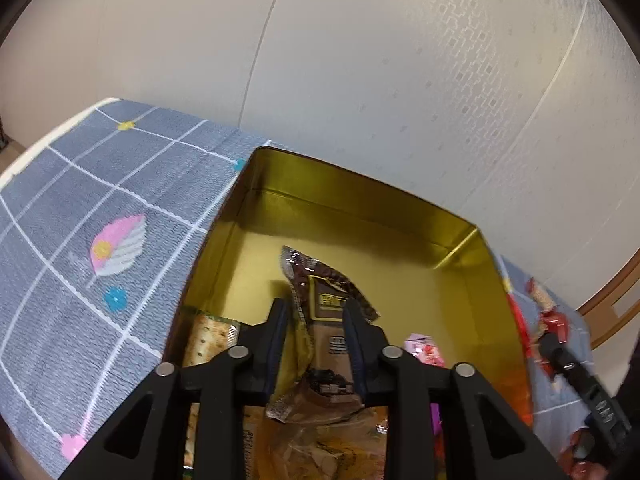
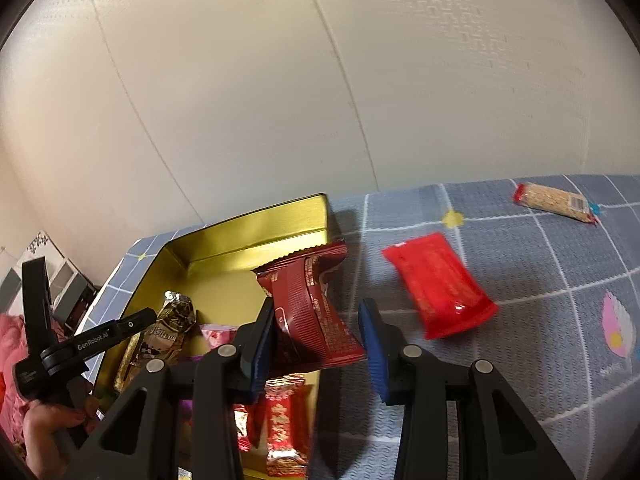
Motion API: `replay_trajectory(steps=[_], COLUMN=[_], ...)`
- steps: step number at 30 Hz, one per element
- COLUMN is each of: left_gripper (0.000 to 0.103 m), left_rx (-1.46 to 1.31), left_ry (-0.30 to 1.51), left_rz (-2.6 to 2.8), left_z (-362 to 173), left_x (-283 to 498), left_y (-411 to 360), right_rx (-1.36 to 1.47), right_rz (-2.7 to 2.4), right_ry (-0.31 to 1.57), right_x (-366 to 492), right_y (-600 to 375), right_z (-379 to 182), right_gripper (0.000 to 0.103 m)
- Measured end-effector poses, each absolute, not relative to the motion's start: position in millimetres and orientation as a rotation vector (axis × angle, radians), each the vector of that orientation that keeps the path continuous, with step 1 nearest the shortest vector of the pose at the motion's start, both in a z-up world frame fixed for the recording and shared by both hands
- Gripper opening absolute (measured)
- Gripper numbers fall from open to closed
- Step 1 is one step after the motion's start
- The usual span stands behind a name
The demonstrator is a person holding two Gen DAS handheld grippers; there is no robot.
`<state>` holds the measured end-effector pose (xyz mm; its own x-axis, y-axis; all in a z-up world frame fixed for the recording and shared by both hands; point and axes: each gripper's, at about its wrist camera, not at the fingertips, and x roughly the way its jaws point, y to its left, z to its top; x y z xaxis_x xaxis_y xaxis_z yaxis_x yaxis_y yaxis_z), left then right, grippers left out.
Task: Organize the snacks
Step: 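Carry the brown packet and dark red packet into the gold tray and release, then move the left gripper to the red rectangular packet on the cloth and grasp it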
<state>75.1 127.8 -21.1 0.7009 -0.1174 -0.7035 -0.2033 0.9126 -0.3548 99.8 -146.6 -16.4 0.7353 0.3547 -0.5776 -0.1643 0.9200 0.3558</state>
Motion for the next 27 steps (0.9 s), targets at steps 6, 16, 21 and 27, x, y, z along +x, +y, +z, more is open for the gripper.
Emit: replay_trajectory(steps=[6,16,21,27], left_gripper=[0.036,0.04,0.041,0.041], left_rx=[-0.422,-0.421,-0.406,-0.425], left_ry=[0.799,0.827,0.821,0.822], left_rz=[0.026,0.001,0.005,0.005], left_z=[-17.3,-16.2,-14.6,-14.9], left_x=[73.0,72.1,70.2,69.4], left_y=[123.7,122.2,122.1,123.9], right_rx=[0.225,0.125,0.131,0.115], right_rz=[0.332,0.349,0.363,0.356], right_ry=[0.698,0.753,0.777,0.772], right_x=[104.9,120.4,130.7,136.1], right_y=[-118.9,-88.2,-85.9,-84.1], right_z=[-21.2,-32.1,-33.2,-31.8], right_gripper=[0.041,0.041,0.041,0.041])
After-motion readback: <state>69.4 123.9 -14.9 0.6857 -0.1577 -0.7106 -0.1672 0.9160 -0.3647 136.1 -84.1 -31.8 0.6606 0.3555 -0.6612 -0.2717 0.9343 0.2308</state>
